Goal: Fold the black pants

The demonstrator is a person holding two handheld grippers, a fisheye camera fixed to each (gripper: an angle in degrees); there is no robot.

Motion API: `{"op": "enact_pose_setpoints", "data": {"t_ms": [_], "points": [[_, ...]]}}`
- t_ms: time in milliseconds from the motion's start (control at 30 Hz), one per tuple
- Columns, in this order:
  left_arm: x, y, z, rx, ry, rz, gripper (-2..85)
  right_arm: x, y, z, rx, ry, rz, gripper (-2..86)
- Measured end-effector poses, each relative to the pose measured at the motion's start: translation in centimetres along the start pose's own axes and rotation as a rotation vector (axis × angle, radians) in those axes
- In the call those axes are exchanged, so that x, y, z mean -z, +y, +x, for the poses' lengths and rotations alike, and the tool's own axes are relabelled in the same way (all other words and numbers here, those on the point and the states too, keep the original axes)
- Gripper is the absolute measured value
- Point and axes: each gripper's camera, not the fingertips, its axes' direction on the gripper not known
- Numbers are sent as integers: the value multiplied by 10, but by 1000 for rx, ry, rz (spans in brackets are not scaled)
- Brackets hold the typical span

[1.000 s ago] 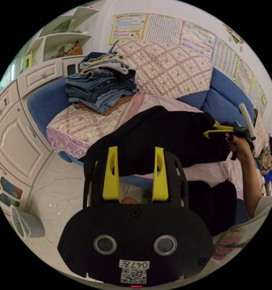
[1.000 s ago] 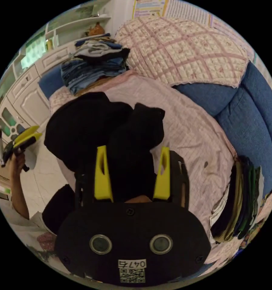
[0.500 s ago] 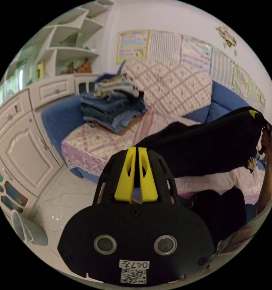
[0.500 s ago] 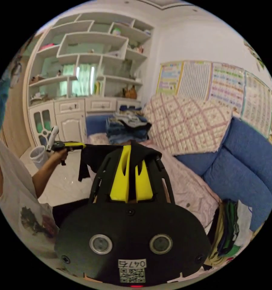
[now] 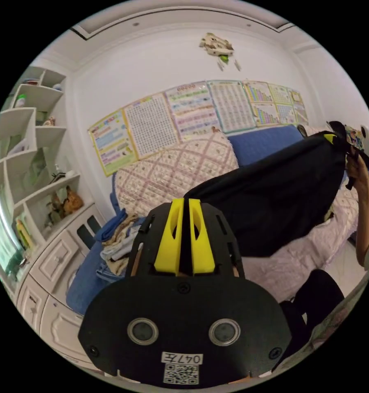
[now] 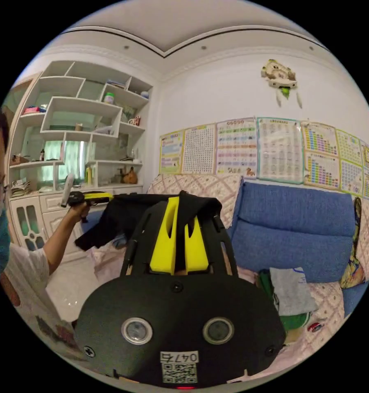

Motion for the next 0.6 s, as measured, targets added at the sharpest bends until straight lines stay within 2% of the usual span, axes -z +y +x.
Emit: {"op": "enact_pose_setpoints", "data": {"t_ms": [33, 133, 200, 300, 367, 500, 600], "points": [[-7, 10, 3, 13, -9, -13, -4, -1, 14, -3, 11, -9, -45, 1], [-43, 74, 9, 108, 9, -136, -4, -31, 99, -24, 79, -35, -362, 21], [-63, 128, 16, 181, 139, -205, 2, -67, 179, -33, 40, -26, -686, 79], [-83, 172, 44, 178, 197, -301, 25, -79, 259, -28, -58, 63, -884, 114], [-92, 187, 64, 156, 213, -338, 46, -67, 278, -21, -139, 85, -829, 116], [-118, 213, 88, 193, 309, -358, 71, -35, 290, 0, -331, 96, -509, 109], [-139, 226, 84, 265, 333, -364, 85, -39, 300, 6, -390, 168, -423, 112]]}}
